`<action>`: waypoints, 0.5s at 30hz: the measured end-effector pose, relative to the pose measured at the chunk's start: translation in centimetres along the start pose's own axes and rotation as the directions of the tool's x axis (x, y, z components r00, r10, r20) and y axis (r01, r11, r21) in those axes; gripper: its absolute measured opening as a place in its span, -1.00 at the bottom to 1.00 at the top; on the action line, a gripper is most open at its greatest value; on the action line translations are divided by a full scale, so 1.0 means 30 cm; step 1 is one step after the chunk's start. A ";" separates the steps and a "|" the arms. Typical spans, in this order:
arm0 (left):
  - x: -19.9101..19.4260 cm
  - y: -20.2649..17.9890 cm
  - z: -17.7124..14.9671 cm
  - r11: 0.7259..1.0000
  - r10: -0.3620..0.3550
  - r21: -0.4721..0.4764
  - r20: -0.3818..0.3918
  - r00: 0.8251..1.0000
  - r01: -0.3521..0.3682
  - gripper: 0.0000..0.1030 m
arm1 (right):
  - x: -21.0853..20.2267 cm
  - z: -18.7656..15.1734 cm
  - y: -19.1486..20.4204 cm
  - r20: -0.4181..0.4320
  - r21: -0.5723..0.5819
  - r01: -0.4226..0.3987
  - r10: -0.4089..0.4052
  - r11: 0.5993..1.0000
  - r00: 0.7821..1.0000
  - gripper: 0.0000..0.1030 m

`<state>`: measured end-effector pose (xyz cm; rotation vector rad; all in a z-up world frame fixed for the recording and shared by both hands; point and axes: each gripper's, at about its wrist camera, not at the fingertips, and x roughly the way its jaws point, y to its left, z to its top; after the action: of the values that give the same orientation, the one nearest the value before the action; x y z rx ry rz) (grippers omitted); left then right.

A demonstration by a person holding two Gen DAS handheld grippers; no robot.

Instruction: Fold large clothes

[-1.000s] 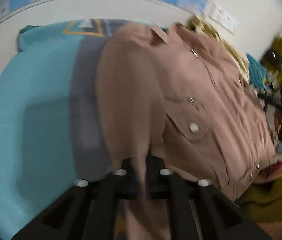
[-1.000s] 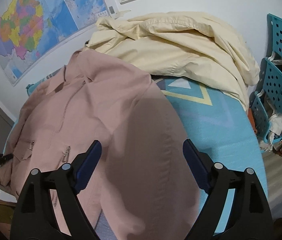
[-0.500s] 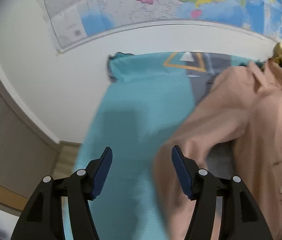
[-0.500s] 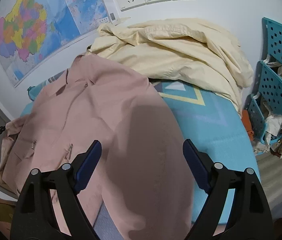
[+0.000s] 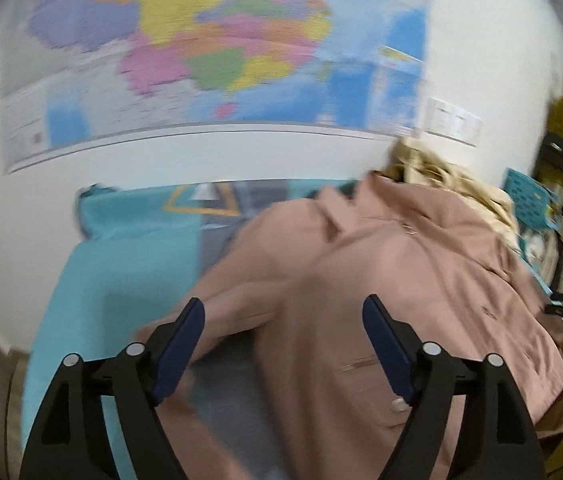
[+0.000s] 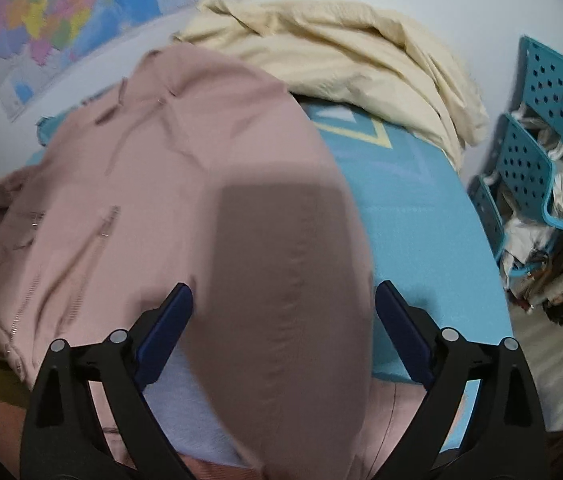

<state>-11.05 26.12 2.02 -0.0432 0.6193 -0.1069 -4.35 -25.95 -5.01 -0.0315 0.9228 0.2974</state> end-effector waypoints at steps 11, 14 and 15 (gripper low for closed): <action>0.161 -0.225 0.003 0.972 -0.188 0.128 -0.083 0.979 0.198 0.54 | -0.277 0.202 0.005 0.135 0.004 -0.248 0.245 0.969 0.960 -0.93; 0.170 -0.258 0.026 0.960 -0.235 0.140 -0.074 0.969 0.243 0.54 | -0.324 0.308 0.113 0.113 -0.059 -0.317 0.322 0.947 0.940 -0.90; 0.170 -0.261 0.031 0.956 -0.250 0.141 -0.071 0.966 0.258 0.54 | -0.318 0.355 0.172 0.093 -0.078 -0.353 0.360 0.932 0.929 -0.85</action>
<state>-7.06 17.77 0.41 0.0254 0.6548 -0.4050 -2.81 -21.66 9.50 0.0982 0.8112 0.6597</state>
